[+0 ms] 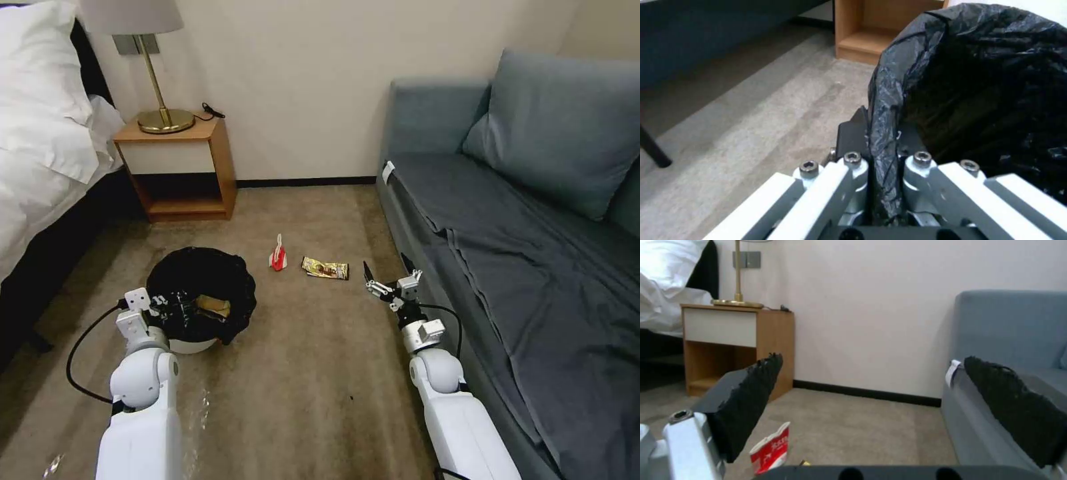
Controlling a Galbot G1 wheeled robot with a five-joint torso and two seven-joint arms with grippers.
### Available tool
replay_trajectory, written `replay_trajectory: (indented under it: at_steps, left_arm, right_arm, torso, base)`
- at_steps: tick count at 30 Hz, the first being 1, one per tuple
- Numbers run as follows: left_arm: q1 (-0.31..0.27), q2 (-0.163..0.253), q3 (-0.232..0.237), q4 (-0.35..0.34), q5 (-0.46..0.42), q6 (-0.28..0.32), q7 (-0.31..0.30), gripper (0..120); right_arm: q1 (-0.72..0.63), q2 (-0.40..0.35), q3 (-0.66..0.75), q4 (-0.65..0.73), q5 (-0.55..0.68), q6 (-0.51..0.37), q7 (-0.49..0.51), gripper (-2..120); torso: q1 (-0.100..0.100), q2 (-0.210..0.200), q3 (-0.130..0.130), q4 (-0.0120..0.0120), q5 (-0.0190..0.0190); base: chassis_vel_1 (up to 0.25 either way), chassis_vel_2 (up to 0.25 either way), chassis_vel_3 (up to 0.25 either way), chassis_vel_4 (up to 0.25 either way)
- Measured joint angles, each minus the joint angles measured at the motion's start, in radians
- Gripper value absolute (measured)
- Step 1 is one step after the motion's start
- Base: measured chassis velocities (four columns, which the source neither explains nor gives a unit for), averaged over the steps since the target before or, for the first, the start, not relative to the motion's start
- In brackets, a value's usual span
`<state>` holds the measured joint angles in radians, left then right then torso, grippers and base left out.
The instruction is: Pick up the trash bin, then pick up the garbage on the floor and place it into the trash bin.
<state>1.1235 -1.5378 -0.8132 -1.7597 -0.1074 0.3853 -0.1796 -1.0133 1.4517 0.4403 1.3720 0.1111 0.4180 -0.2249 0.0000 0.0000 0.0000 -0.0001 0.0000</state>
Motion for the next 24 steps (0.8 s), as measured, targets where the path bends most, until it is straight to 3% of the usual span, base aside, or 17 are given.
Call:
replay_trajectory:
  at_steps: [24]
  left_arm:
    - [0.005,0.000,-0.009,-0.011,-0.003,0.000,0.000,4]
  right_arm:
    - [0.002,0.004,-0.018,-0.004,-0.007,0.007,-0.010,100]
  torso:
    - [0.000,0.000,0.000,0.0002,0.0000]
  base:
    - [-0.118,0.128,0.125,-0.118]
